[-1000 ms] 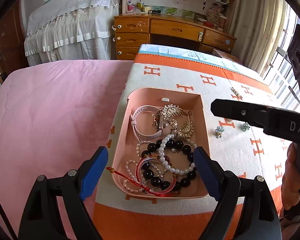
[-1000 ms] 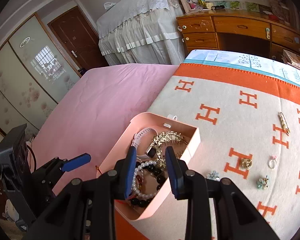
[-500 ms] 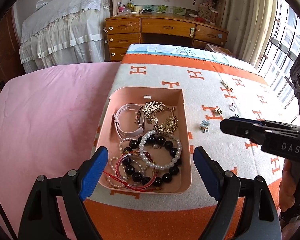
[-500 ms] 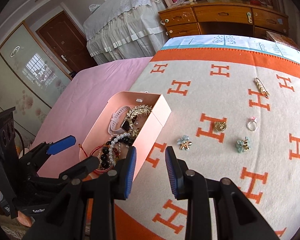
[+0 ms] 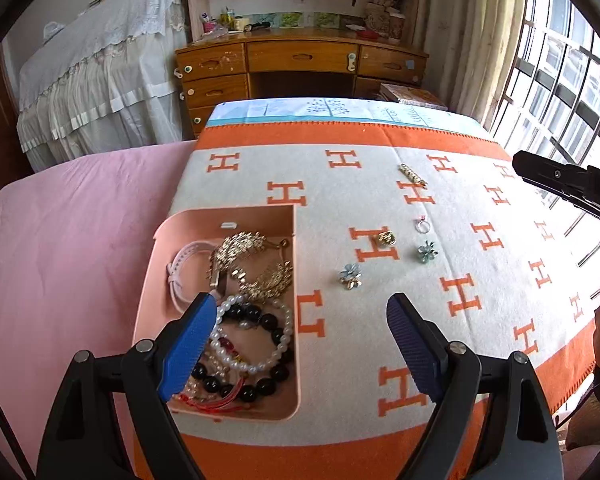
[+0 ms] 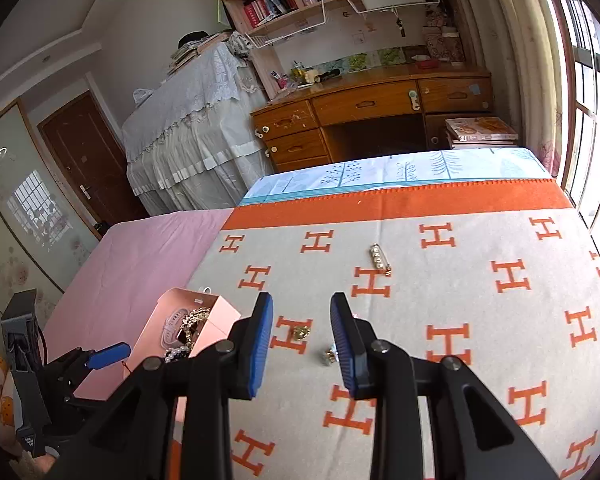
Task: Organize jewelry
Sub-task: 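Withdraw both tools from the box toward the remaining brooches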
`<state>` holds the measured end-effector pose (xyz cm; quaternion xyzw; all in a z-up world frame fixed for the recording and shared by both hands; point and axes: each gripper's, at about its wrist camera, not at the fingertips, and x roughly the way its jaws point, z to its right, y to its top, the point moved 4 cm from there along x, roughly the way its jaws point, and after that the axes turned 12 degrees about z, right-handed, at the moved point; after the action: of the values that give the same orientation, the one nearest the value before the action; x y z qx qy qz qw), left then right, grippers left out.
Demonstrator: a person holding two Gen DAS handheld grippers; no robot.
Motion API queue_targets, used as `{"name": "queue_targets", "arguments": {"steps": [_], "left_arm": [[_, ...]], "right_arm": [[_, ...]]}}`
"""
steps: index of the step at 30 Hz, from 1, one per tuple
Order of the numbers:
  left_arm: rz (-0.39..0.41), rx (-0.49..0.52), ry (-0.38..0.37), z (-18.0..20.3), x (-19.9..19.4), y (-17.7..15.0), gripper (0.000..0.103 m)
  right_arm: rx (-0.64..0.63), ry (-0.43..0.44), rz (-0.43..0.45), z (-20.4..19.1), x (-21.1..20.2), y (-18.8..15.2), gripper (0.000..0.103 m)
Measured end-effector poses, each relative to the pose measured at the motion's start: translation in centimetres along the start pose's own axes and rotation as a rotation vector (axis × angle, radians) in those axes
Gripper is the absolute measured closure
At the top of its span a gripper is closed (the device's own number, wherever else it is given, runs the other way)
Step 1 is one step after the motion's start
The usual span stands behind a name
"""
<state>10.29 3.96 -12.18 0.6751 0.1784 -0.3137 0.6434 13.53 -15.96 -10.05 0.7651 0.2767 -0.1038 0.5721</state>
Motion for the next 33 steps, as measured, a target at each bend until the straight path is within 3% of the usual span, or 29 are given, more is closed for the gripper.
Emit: {"name": "queue_targets", "arguments": {"steps": [10, 14, 17, 21, 28, 33], "left_arm": [[-0.045, 0.078, -0.098, 6.0, 5.5, 3.5, 0.018], [-0.136, 0.025, -0.126, 6.8, 9.1, 3.9, 0.04], [-0.213, -0.031, -0.111, 7.0, 11.8, 3.9, 0.05], [-0.28, -0.059, -0.088, 7.8, 14.2, 3.6, 0.054], [-0.372, -0.096, -0.058, 8.3, 16.4, 3.3, 0.072], [-0.424, -0.104, -0.045, 8.6, 17.2, 2.6, 0.073]], "right_arm": [[0.021, -0.018, -0.04, 3.8, -0.1, 0.2, 0.073], [0.048, -0.007, -0.095, 5.2, 1.0, -1.4, 0.073], [0.069, 0.0, -0.131, 6.1, 1.8, -2.7, 0.073], [0.082, 0.012, -0.172, 6.7, 2.9, -4.0, 0.073], [0.094, 0.052, -0.205, 6.8, 3.7, -5.1, 0.073], [0.098, 0.068, -0.207, 6.8, 3.7, -5.2, 0.073]]}}
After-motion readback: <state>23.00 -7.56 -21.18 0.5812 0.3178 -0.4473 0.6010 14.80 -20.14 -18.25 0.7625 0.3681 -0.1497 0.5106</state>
